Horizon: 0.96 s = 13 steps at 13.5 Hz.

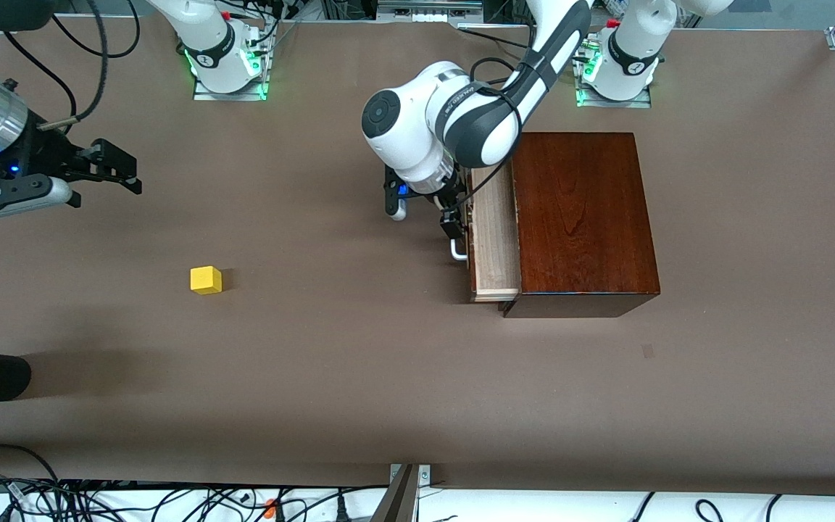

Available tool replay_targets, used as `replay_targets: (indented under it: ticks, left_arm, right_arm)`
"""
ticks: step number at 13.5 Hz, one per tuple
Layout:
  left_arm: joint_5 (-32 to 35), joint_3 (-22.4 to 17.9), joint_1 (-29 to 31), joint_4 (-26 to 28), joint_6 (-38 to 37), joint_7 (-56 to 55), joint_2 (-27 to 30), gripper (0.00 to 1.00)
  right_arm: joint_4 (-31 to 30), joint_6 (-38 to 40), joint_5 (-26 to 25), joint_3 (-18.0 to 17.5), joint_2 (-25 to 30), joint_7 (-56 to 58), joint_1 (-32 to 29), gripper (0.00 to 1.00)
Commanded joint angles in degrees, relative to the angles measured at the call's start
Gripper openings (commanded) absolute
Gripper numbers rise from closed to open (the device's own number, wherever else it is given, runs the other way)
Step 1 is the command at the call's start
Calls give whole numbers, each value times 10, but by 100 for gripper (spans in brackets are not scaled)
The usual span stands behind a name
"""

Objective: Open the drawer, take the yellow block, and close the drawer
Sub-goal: 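Push the drawer shut with the left gripper while the right gripper withdraws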

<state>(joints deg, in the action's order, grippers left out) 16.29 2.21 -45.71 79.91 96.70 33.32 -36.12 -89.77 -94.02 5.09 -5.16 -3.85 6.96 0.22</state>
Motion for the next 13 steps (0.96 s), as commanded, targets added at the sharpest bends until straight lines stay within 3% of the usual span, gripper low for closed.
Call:
replay_targets:
  ticks: [1, 13]
  left_arm:
    - [28, -4, 22, 17, -23, -1, 15, 100]
    - [29, -4, 76, 30, -86, 1, 30, 100]
  right_arm:
    - [15, 13, 15, 13, -7, 38, -1, 100]
    - [18, 24, -11, 29, -17, 31, -12, 100]
